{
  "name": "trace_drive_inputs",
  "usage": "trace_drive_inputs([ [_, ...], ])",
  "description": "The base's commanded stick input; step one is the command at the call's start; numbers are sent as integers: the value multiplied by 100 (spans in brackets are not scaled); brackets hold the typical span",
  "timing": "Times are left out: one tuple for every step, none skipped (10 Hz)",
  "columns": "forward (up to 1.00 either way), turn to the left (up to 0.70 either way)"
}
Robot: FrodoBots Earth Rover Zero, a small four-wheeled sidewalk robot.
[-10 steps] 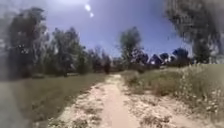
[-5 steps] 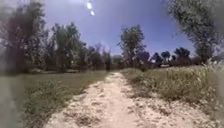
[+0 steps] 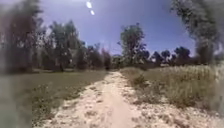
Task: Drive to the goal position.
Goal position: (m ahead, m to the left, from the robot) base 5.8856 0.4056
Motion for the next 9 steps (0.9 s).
trace_drive_inputs([
  [85,0],
  [85,0],
  [85,0],
  [85,0],
  [85,0],
  [85,0],
  [85,0],
  [85,0],
  [85,0],
])
